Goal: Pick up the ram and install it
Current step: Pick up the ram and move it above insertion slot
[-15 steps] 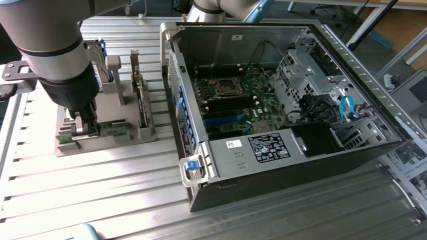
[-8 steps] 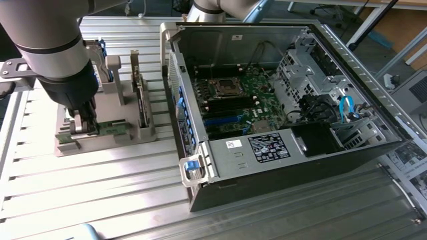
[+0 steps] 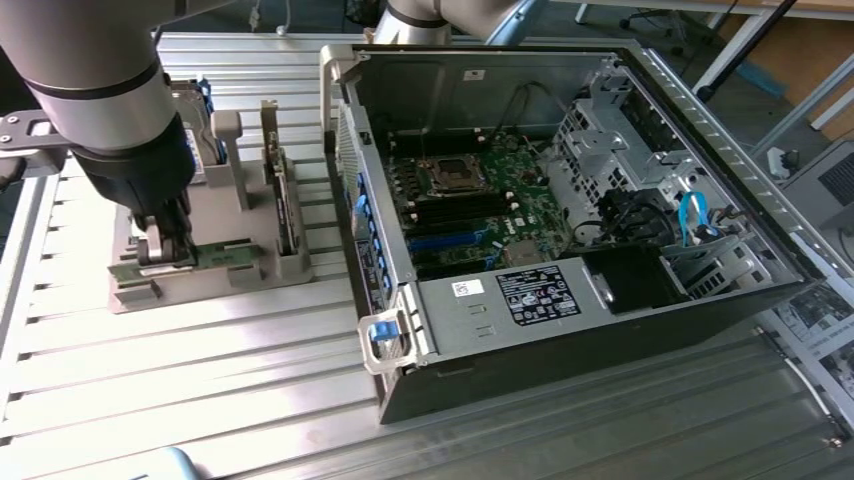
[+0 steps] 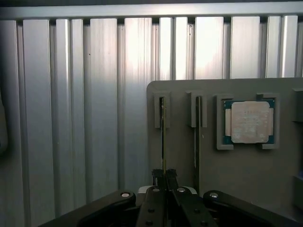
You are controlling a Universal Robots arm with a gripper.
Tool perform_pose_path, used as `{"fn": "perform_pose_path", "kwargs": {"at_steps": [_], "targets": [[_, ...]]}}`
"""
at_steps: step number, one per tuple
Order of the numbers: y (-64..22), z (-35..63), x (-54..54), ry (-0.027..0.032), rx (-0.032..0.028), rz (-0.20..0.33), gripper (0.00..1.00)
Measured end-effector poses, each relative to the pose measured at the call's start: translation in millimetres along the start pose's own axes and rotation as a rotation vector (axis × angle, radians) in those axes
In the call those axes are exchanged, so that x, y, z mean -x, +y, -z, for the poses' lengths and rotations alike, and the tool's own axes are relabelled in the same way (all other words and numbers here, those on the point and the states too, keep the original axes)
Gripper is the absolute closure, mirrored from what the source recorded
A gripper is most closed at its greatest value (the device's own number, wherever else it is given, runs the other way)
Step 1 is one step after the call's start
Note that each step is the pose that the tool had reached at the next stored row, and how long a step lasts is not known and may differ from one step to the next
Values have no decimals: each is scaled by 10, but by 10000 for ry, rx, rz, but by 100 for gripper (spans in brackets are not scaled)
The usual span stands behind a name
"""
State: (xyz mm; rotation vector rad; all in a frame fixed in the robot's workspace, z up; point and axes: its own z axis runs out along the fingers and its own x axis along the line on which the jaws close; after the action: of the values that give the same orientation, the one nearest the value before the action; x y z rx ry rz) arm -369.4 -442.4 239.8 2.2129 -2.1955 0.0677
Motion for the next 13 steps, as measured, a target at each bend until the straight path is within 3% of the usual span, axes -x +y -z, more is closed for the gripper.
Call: {"fn": "perform_pose_path", "kwargs": {"at_steps": [13], "targets": [[-1,71,-3,0,-1,0,88]]}}
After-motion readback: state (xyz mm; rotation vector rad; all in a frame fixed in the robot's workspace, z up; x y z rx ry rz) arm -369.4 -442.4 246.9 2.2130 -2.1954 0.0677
